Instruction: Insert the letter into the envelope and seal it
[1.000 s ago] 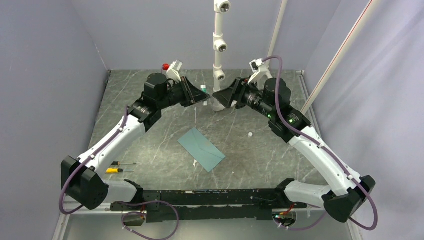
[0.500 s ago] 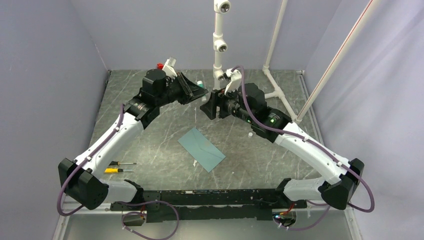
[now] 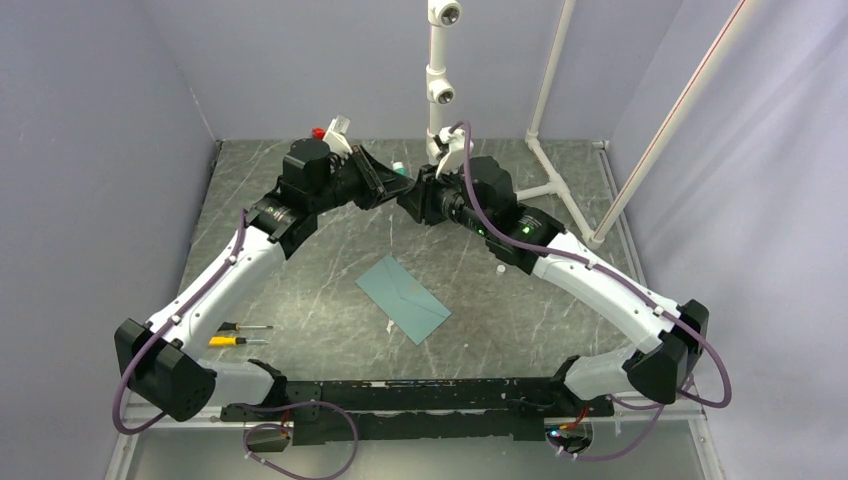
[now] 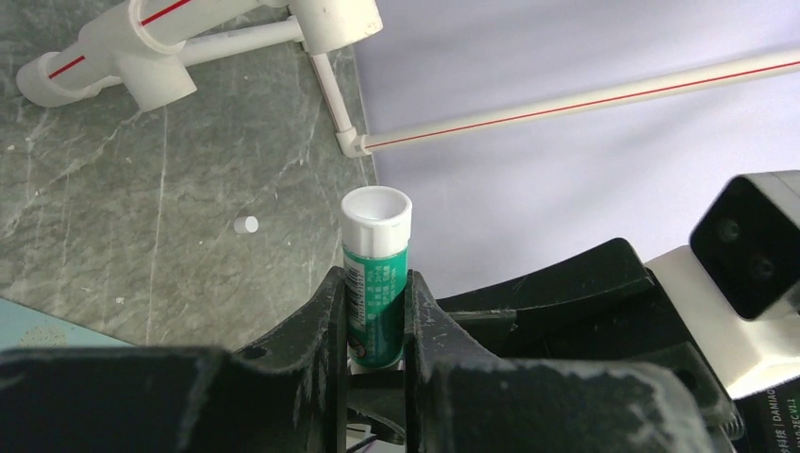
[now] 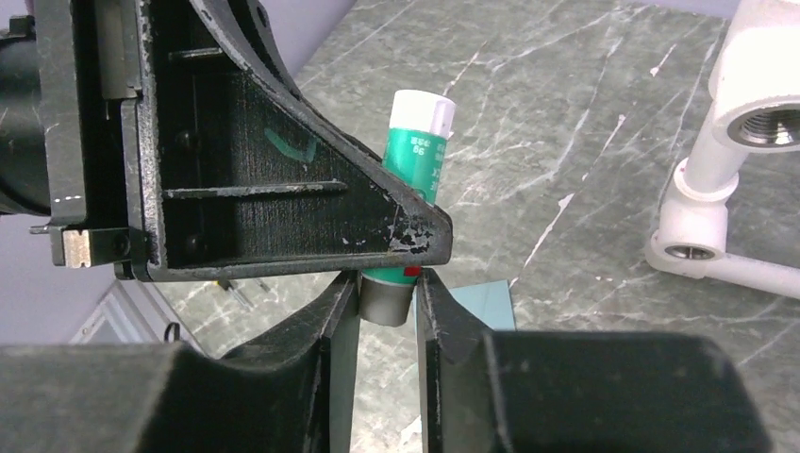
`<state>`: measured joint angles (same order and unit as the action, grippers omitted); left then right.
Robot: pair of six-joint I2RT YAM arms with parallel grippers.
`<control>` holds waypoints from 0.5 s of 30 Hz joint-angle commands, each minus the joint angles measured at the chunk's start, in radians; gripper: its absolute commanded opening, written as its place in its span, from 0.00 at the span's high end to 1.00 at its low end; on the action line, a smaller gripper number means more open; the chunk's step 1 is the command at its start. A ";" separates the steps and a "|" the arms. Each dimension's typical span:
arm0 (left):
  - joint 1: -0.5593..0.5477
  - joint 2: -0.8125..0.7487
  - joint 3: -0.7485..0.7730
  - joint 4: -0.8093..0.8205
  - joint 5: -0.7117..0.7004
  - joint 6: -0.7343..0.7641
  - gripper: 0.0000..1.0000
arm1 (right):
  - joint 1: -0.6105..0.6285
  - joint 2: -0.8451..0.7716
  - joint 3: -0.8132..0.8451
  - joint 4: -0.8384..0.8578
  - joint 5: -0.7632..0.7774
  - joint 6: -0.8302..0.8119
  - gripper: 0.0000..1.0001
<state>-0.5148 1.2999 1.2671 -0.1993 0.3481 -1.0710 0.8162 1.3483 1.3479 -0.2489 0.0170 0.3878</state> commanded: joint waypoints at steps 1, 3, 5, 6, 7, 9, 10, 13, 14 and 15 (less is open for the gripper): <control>0.003 -0.042 0.002 0.049 0.036 -0.018 0.93 | 0.005 0.006 0.046 0.056 0.031 0.003 0.82; 0.002 -0.054 0.001 0.043 0.034 -0.007 0.88 | 0.003 -0.001 0.043 0.068 0.015 -0.013 0.91; 0.005 -0.068 0.002 0.025 0.022 0.010 0.80 | 0.003 -0.018 0.027 0.090 -0.007 -0.045 0.99; 0.008 -0.076 0.002 0.015 0.018 0.021 0.73 | 0.002 -0.028 0.016 0.100 -0.024 -0.067 1.00; 0.011 -0.085 0.002 0.004 0.014 0.035 0.65 | -0.002 -0.040 0.003 0.107 -0.053 -0.094 1.00; 0.019 -0.103 0.000 -0.022 0.004 0.062 0.45 | -0.012 -0.060 -0.017 0.113 -0.121 -0.139 1.00; 0.027 -0.111 0.001 -0.035 0.011 0.082 0.37 | -0.020 -0.071 -0.025 0.113 -0.161 -0.158 1.00; 0.122 -0.113 0.033 -0.079 0.157 0.170 0.21 | -0.049 -0.092 -0.039 0.091 -0.252 -0.183 1.00; 0.167 -0.103 0.049 -0.098 0.238 0.189 0.17 | -0.058 -0.097 -0.042 0.082 -0.293 -0.194 1.00; 0.205 -0.095 0.064 -0.110 0.325 0.212 0.15 | -0.066 -0.102 -0.042 0.074 -0.335 -0.208 1.00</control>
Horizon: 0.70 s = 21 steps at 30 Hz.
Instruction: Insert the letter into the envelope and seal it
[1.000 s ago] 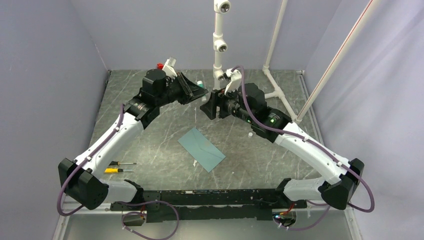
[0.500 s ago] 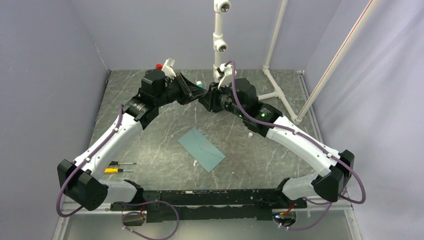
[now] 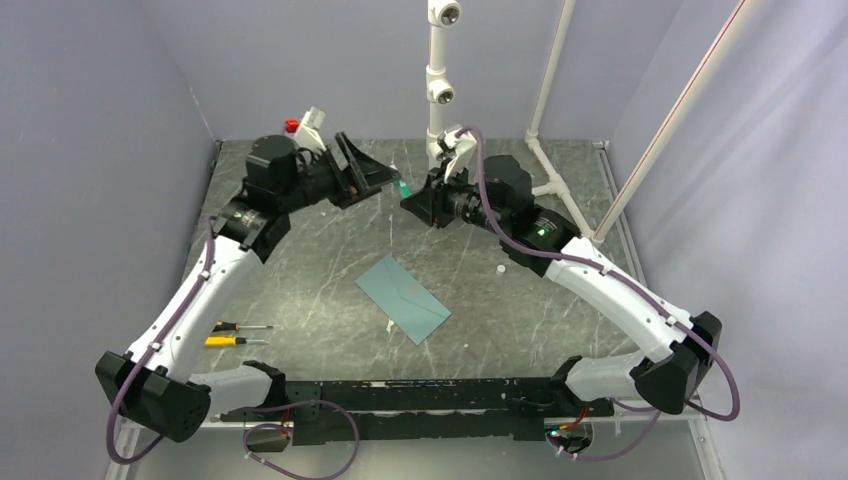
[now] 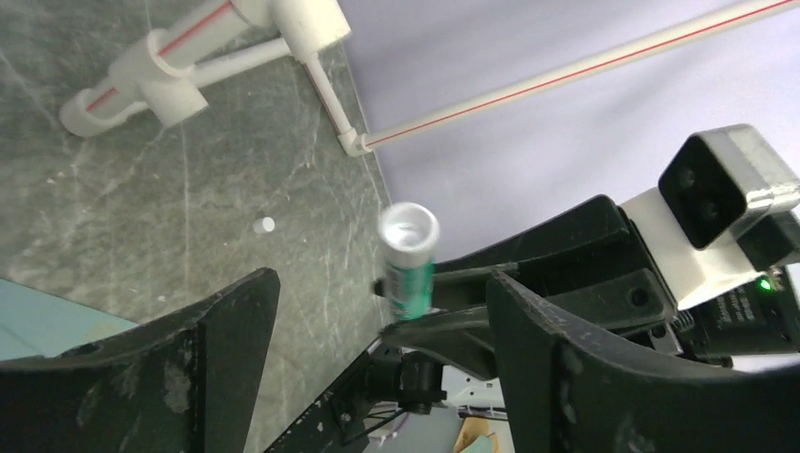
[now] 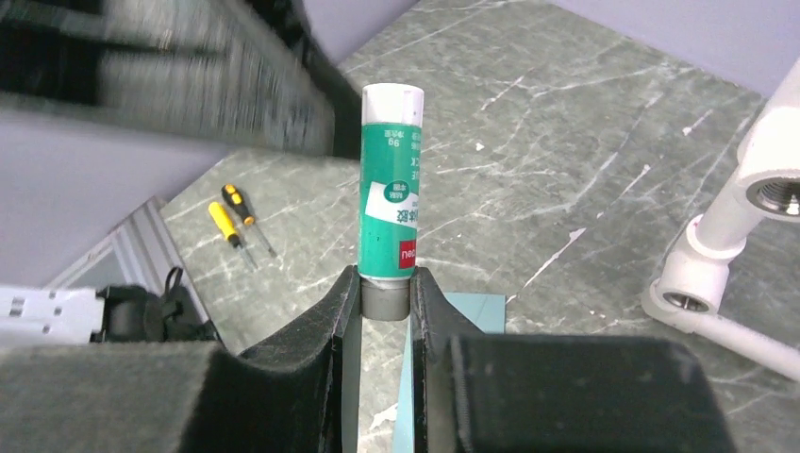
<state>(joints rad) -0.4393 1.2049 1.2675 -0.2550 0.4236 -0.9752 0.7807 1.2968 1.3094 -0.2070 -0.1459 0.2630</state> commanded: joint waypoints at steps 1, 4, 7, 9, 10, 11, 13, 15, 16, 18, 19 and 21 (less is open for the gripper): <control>0.160 0.007 0.079 -0.070 0.316 0.138 0.14 | -0.035 -0.053 -0.004 0.025 -0.217 -0.097 1.00; 0.187 0.024 0.114 -0.130 0.457 0.233 0.14 | -0.037 -0.057 0.000 0.003 -0.323 -0.143 1.00; 0.194 0.026 0.115 -0.176 0.537 0.278 0.15 | -0.037 -0.056 -0.011 0.005 -0.385 -0.165 1.00; 0.207 0.023 0.100 -0.173 0.573 0.261 0.15 | -0.037 -0.046 -0.008 -0.006 -0.418 -0.175 1.00; 0.210 0.020 0.084 -0.141 0.606 0.240 0.16 | -0.038 -0.038 -0.003 -0.015 -0.427 -0.181 1.00; 0.211 0.018 0.064 -0.098 0.638 0.212 0.16 | -0.037 -0.029 0.003 -0.024 -0.437 -0.187 1.00; 0.212 0.014 0.015 -0.012 0.705 0.147 0.18 | -0.037 -0.016 0.014 -0.039 -0.458 -0.198 1.00; 0.211 0.011 -0.011 0.016 0.736 0.119 0.21 | -0.037 -0.003 0.026 -0.051 -0.482 -0.208 1.00; 0.211 0.011 -0.015 0.002 0.742 0.125 0.25 | -0.037 0.002 0.033 -0.058 -0.495 -0.215 1.00; 0.211 0.011 -0.023 -0.027 0.753 0.144 0.34 | -0.037 0.017 0.047 -0.077 -0.522 -0.229 1.00; 0.211 0.009 -0.025 -0.043 0.749 0.151 0.40 | -0.036 0.024 0.056 -0.087 -0.535 -0.237 1.00; 0.211 0.006 -0.034 -0.052 0.750 0.150 0.47 | -0.035 0.042 0.073 -0.112 -0.553 -0.249 1.00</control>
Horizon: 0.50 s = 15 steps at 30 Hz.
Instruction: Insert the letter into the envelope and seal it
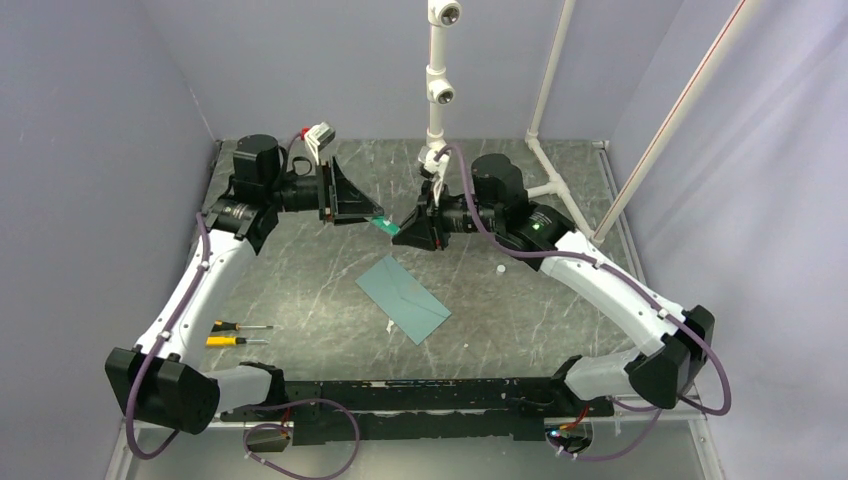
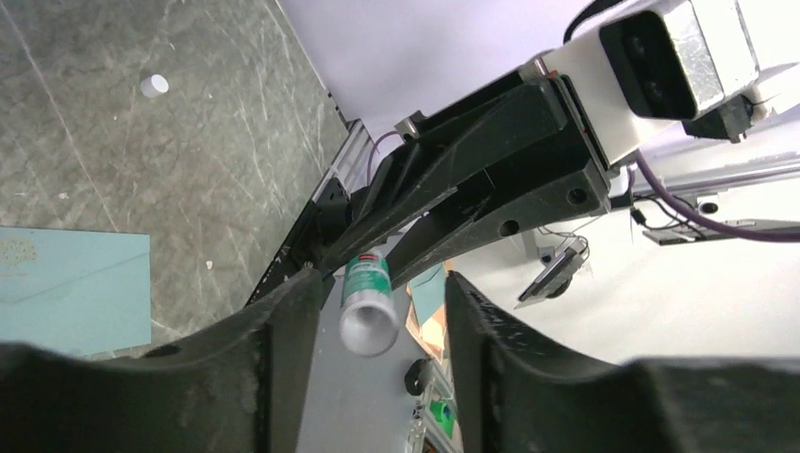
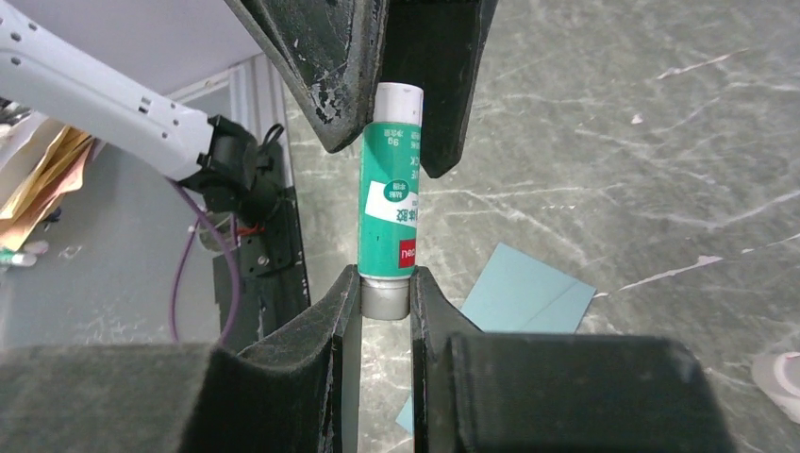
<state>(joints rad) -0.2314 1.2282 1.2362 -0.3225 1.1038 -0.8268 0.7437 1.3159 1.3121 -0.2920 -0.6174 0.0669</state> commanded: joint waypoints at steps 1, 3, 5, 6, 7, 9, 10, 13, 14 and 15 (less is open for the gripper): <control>0.003 -0.019 -0.010 0.024 0.079 -0.008 0.49 | 0.002 0.035 0.079 -0.038 -0.090 -0.057 1.00; 0.003 -0.023 -0.024 0.039 0.091 -0.020 0.53 | 0.003 0.046 0.087 -0.047 -0.092 -0.058 1.00; 0.003 -0.027 -0.037 0.041 0.101 -0.021 0.54 | 0.003 0.050 0.087 -0.044 -0.090 -0.058 1.00; 0.003 -0.027 -0.040 0.035 0.109 -0.014 0.54 | 0.002 0.053 0.087 -0.043 -0.089 -0.058 1.00; 0.003 -0.027 -0.041 0.018 0.116 0.003 0.54 | 0.002 0.055 0.087 -0.041 -0.088 -0.058 1.00; 0.003 -0.027 -0.029 -0.039 0.116 0.060 0.53 | 0.002 0.057 0.088 -0.046 -0.093 -0.058 1.00; 0.003 -0.027 -0.020 -0.071 0.114 0.090 0.53 | 0.002 0.060 0.090 -0.048 -0.097 -0.059 1.00; 0.003 -0.018 0.006 -0.150 0.119 0.166 0.55 | 0.003 0.072 0.106 -0.075 -0.123 -0.085 1.00; 0.002 -0.014 0.014 -0.166 0.121 0.182 0.56 | 0.003 0.077 0.118 -0.090 -0.132 -0.094 1.00; 0.002 -0.011 0.018 -0.179 0.122 0.195 0.58 | 0.003 0.080 0.125 -0.100 -0.136 -0.098 1.00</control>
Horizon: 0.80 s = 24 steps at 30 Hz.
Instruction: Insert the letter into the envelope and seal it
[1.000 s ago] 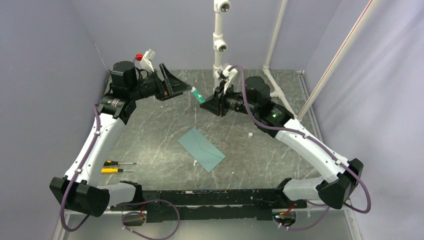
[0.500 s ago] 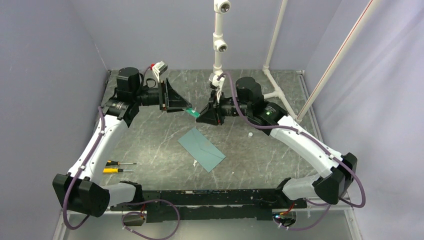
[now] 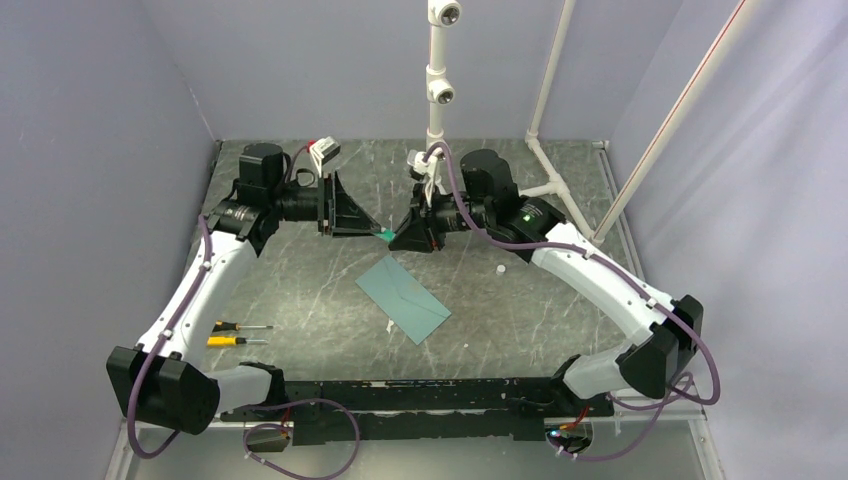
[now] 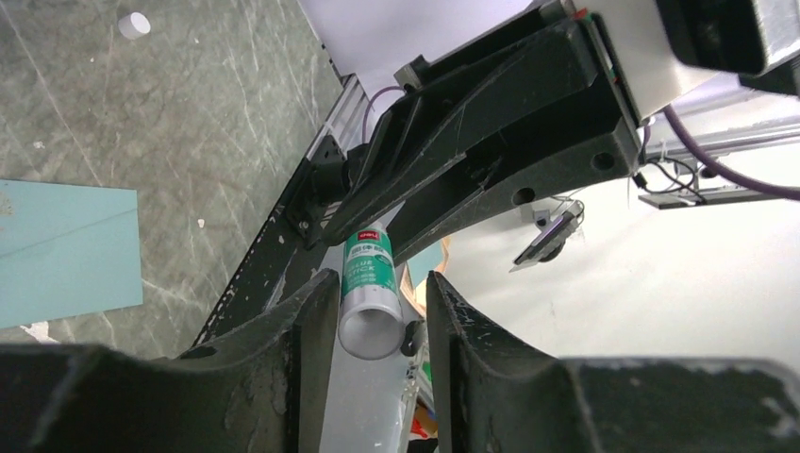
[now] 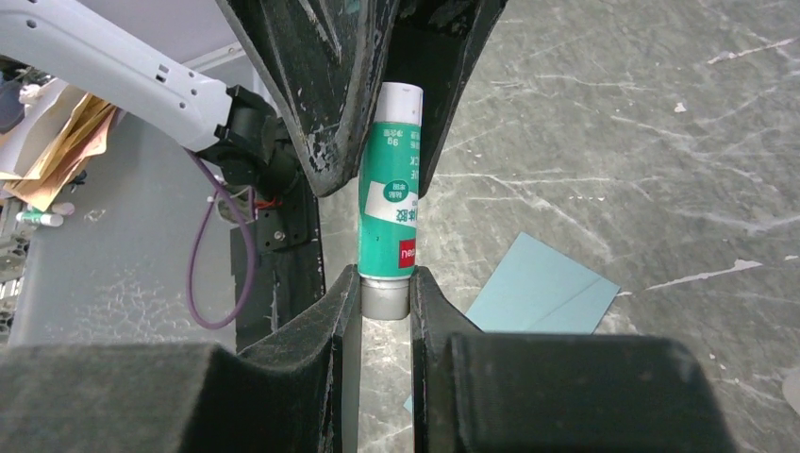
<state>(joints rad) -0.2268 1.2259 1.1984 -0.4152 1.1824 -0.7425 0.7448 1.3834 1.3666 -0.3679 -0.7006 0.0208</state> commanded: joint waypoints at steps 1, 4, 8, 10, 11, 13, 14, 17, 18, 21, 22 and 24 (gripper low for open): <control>-0.003 -0.005 0.056 -0.090 0.049 0.115 0.59 | 0.002 0.015 0.074 -0.031 -0.058 -0.056 1.00; -0.003 0.002 0.056 -0.098 0.048 0.121 0.66 | 0.002 0.021 0.090 -0.057 -0.074 -0.070 1.00; -0.003 0.017 0.055 -0.103 0.045 0.122 0.72 | 0.002 0.036 0.109 -0.084 -0.094 -0.085 1.00; -0.003 0.024 0.059 -0.107 0.043 0.128 0.74 | 0.002 0.041 0.114 -0.091 -0.106 -0.091 1.00; -0.003 0.029 0.064 -0.118 0.040 0.140 0.76 | 0.002 0.041 0.116 -0.093 -0.116 -0.095 1.00; -0.003 0.038 0.085 -0.165 0.024 0.176 0.87 | 0.004 0.046 0.123 -0.105 -0.116 -0.102 1.00; -0.003 0.043 0.092 -0.173 0.019 0.188 0.95 | 0.004 0.049 0.126 -0.111 -0.110 -0.102 1.00; -0.003 0.047 0.103 -0.167 -0.011 0.195 0.97 | 0.003 0.052 0.125 -0.097 -0.067 -0.071 0.74; -0.003 0.045 0.104 -0.166 -0.026 0.195 0.98 | 0.002 0.044 0.116 -0.080 -0.050 -0.063 0.54; -0.003 0.035 0.121 -0.183 -0.107 0.225 0.98 | 0.002 -0.002 0.063 0.002 0.009 -0.024 0.29; -0.003 0.029 0.124 -0.191 -0.147 0.236 0.98 | 0.001 -0.019 0.047 0.027 0.023 -0.009 0.27; -0.003 0.013 0.114 -0.192 -0.222 0.245 0.98 | -0.002 -0.048 0.014 0.073 0.068 0.040 0.25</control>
<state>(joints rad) -0.2287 1.2743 1.2762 -0.5991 1.1015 -0.5556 0.7452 1.4223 1.4220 -0.4282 -0.7097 -0.0093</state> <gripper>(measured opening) 0.283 0.735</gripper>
